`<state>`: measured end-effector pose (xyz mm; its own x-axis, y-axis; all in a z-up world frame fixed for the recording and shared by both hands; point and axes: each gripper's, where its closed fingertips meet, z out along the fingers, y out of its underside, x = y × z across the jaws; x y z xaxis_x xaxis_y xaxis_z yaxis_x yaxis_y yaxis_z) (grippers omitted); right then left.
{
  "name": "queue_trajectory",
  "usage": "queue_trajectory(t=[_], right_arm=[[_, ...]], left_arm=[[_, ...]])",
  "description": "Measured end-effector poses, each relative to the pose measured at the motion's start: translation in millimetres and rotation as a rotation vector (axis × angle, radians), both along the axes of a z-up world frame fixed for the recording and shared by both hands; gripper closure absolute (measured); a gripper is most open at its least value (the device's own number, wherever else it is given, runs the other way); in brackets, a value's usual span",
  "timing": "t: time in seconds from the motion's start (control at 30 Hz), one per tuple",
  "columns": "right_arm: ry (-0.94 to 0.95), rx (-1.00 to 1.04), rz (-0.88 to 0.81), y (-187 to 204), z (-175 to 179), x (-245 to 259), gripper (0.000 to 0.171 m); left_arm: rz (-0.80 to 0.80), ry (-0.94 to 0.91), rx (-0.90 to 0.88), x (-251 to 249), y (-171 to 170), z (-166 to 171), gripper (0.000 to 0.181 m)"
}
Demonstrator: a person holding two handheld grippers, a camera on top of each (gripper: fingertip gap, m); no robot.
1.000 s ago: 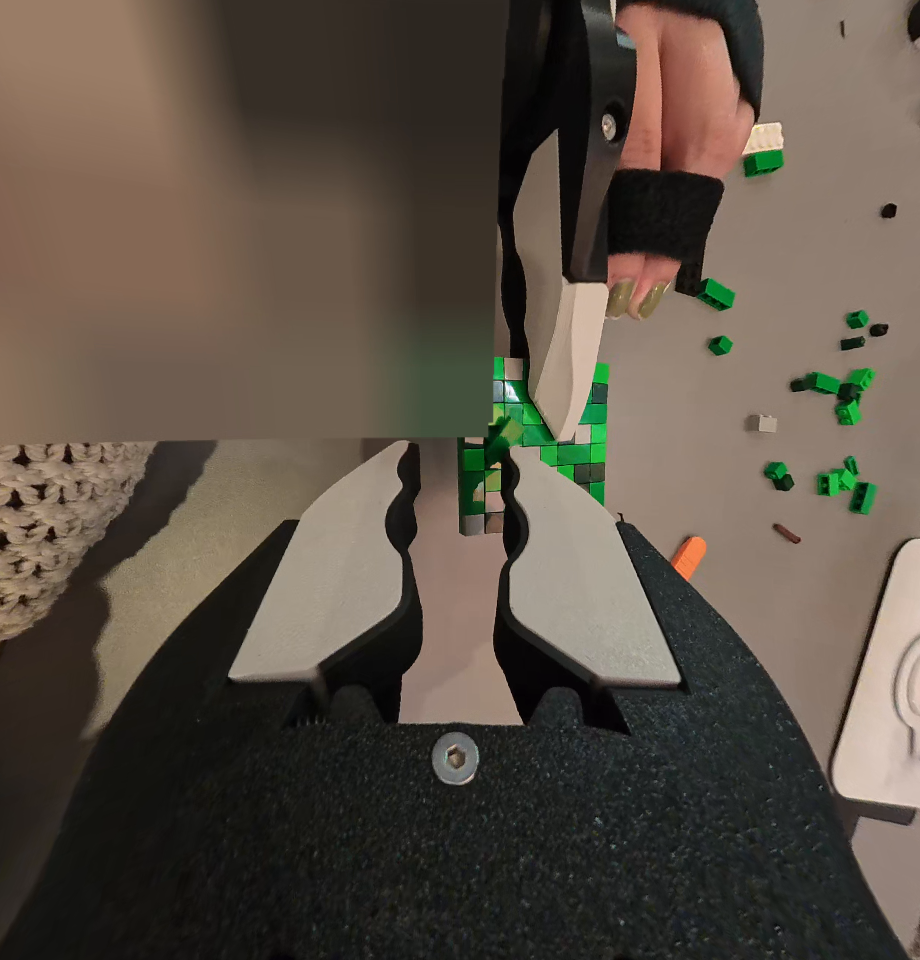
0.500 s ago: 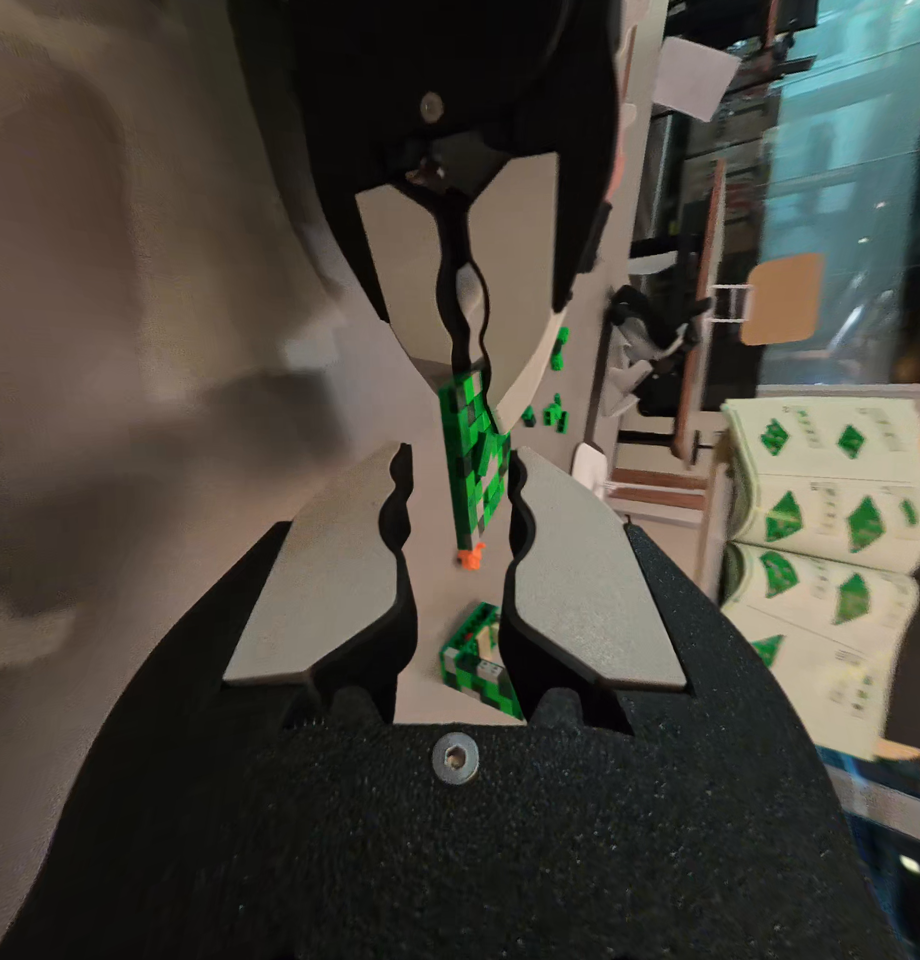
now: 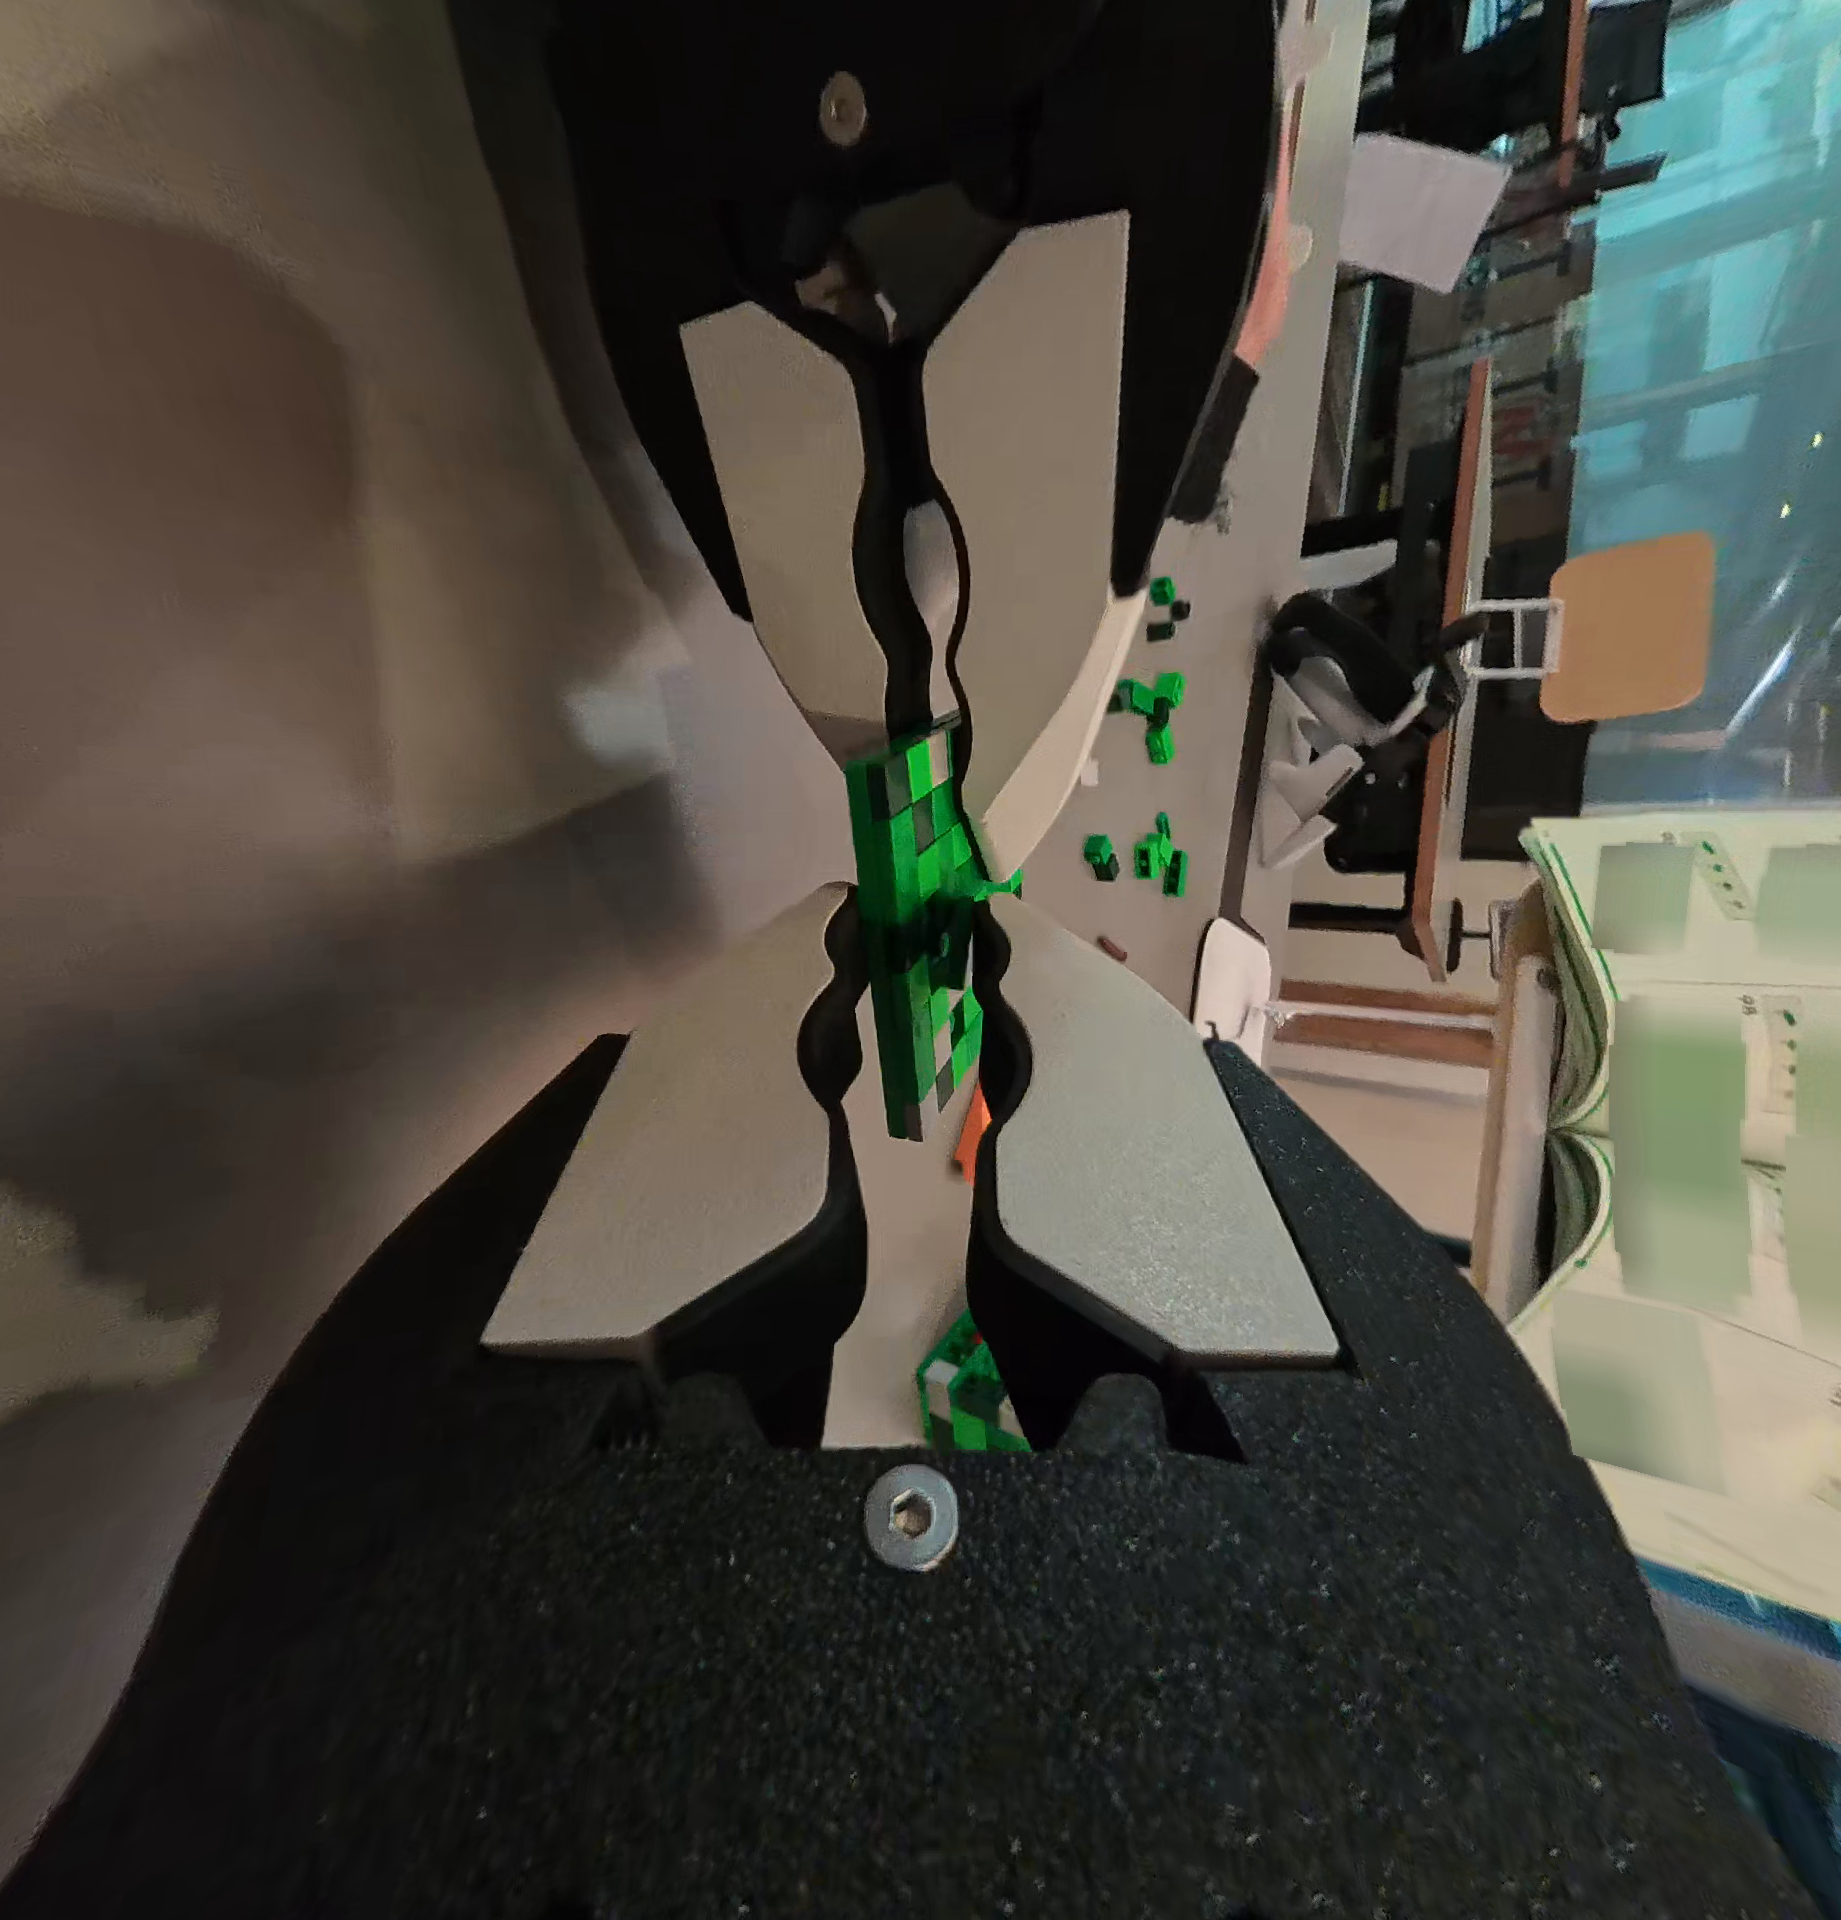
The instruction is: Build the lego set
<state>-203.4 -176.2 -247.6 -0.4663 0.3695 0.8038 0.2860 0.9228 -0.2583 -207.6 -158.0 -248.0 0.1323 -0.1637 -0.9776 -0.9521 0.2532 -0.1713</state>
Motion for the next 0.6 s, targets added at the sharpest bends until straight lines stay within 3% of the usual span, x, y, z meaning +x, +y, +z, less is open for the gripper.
queue_trajectory(t=[0.23,0.6], right_arm=[[0.023,0.071,0.160,-6.8,0.6,8.2,0.155],[0.108,0.264,0.203,-4.8,4.4,8.1,0.159]], left_arm=[[-0.034,-0.013,-0.004,4.0,-1.7,0.5,0.176],[-0.022,-0.052,-0.009,1.3,-2.6,3.0,0.176]])
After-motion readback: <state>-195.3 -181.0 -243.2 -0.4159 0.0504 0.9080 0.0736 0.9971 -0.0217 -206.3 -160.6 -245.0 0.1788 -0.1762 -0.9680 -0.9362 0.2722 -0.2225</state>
